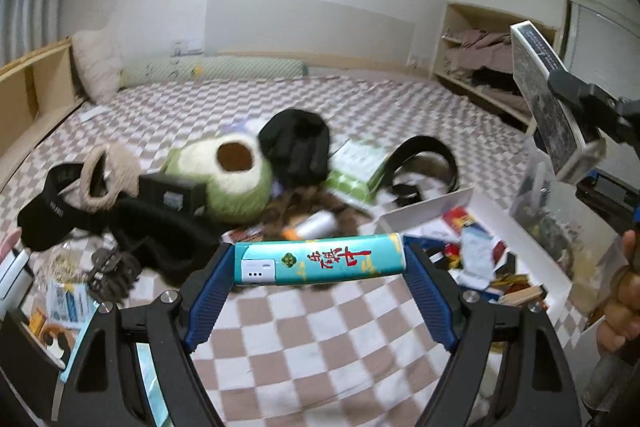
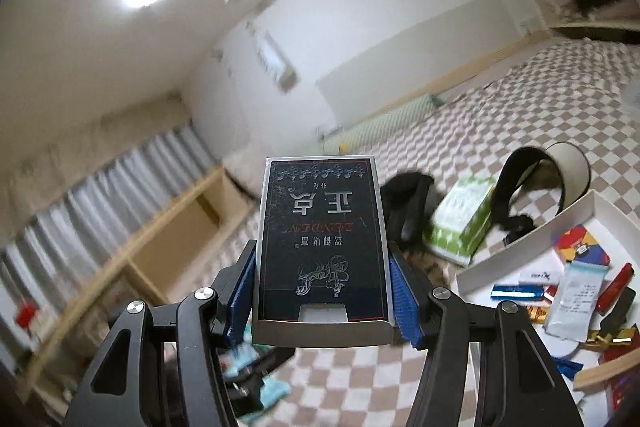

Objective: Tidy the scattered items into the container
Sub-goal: 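Lift and carry the teal lighter and black book box over the white tray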

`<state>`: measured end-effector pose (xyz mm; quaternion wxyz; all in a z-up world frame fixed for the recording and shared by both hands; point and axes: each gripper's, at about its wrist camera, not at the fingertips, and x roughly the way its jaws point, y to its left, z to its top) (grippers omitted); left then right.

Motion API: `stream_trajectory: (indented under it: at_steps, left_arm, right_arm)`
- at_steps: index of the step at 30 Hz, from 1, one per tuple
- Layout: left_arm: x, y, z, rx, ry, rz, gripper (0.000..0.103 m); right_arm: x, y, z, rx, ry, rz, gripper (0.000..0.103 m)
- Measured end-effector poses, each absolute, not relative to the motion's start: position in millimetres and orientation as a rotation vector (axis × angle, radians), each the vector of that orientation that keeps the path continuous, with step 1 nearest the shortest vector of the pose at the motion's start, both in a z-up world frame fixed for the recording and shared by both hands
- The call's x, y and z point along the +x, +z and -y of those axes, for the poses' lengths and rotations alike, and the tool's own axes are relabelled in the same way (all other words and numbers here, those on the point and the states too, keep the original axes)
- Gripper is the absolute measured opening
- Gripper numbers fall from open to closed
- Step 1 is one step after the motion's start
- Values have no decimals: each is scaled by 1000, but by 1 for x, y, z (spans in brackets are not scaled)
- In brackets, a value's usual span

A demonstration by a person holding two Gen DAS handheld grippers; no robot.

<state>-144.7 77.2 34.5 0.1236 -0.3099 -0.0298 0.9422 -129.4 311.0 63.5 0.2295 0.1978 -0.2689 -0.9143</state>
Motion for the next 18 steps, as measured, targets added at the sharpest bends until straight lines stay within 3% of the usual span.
stream_trajectory:
  at_steps: [18]
  left_arm:
    - [-176, 56, -174, -855, 2627, -11, 83]
  right_arm:
    - [-120, 44, -416, 573, -2874, 863, 61]
